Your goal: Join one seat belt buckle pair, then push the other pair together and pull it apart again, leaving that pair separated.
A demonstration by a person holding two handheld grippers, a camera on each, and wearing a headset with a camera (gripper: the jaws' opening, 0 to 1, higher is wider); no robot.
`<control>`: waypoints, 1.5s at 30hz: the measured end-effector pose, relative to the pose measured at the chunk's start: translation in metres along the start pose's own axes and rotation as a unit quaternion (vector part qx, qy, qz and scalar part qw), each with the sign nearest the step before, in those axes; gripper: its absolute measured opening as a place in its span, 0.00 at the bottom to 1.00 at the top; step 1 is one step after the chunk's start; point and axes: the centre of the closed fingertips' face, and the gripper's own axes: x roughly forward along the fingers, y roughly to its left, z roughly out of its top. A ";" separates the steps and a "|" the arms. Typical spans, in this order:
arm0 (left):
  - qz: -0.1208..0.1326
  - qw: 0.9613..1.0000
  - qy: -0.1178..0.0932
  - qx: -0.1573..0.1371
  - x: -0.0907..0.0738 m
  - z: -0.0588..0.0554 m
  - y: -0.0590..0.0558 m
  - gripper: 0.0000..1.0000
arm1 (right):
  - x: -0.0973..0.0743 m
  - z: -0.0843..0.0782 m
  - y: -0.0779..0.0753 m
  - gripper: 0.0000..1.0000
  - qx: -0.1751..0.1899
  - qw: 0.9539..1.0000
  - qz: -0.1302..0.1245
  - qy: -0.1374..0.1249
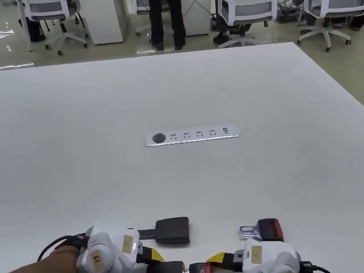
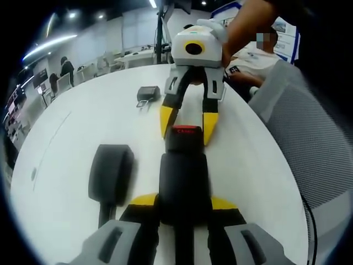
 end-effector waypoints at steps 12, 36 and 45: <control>0.007 1.000 0.019 0.004 0.001 -0.001 -0.001 0.34 | -0.002 -0.002 0.000 0.33 -0.034 0.999 -0.008 0.029; 0.113 0.993 -0.017 -0.022 -0.052 0.022 0.061 0.55 | -0.097 -0.028 -0.079 0.67 0.014 0.996 -0.086 0.024; 0.107 0.994 -0.005 -0.013 -0.042 0.026 0.095 0.59 | -0.105 -0.032 -0.114 0.68 0.024 0.996 -0.085 0.032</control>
